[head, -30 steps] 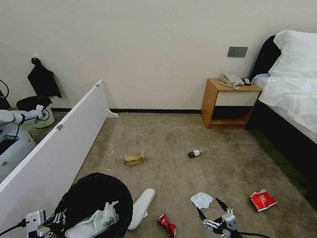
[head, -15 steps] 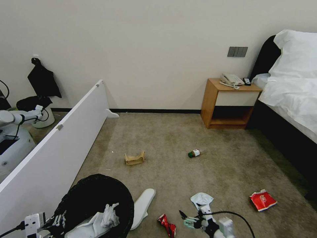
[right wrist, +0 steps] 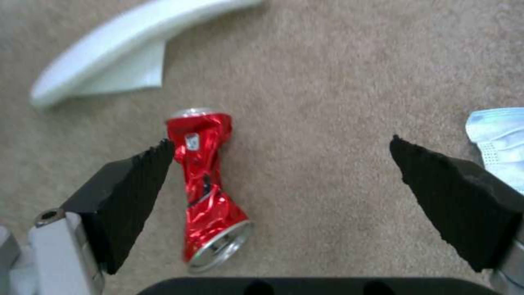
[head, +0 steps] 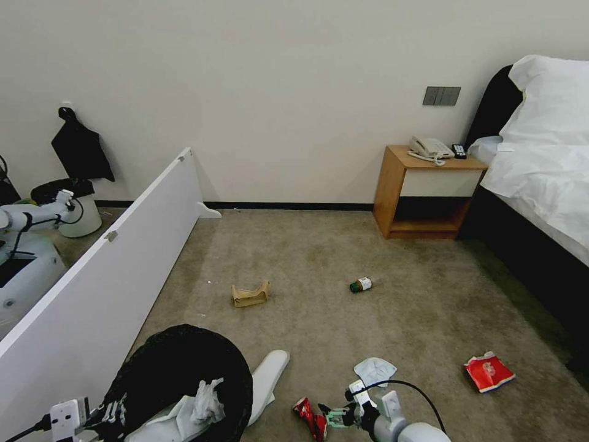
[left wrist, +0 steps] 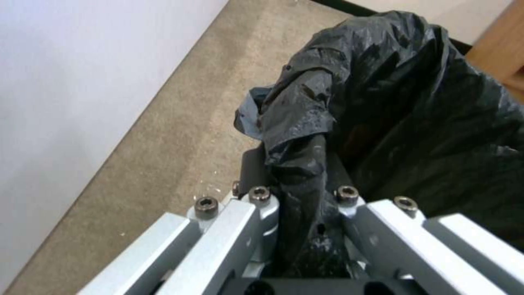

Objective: Pick up the trash bin, then pick up the garbage from the floor and place it into the trash bin.

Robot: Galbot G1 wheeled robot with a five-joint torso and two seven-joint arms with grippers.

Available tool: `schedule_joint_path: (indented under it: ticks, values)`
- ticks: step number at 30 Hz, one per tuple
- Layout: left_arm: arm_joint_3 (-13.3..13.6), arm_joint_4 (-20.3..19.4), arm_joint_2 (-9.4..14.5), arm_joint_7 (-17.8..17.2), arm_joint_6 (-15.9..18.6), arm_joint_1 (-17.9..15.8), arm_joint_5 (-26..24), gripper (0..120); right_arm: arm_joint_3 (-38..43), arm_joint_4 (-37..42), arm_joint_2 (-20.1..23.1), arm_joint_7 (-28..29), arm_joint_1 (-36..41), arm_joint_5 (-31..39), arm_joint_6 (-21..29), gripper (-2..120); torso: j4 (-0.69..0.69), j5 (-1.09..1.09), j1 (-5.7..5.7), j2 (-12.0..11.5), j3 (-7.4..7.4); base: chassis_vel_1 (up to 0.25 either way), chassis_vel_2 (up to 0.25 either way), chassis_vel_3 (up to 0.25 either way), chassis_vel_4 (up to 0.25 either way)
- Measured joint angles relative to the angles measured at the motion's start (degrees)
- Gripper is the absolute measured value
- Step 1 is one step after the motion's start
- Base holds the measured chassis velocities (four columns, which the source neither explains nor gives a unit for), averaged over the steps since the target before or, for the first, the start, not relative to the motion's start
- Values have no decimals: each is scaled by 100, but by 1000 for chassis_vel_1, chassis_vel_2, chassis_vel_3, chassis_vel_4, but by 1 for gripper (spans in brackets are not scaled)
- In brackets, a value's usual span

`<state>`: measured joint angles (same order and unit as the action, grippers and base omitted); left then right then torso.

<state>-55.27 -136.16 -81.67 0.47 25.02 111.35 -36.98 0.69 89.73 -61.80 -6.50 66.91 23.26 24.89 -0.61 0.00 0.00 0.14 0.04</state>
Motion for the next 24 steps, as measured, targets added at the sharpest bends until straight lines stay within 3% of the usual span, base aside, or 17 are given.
schedule_joint_path:
  ticks: [24]
  values:
    - [22,-26,-23,-35,57,1,34,4,-895,-1040,-723,-85,-838,-131,130,100,0,0,0,0,-1,0,0,0,0]
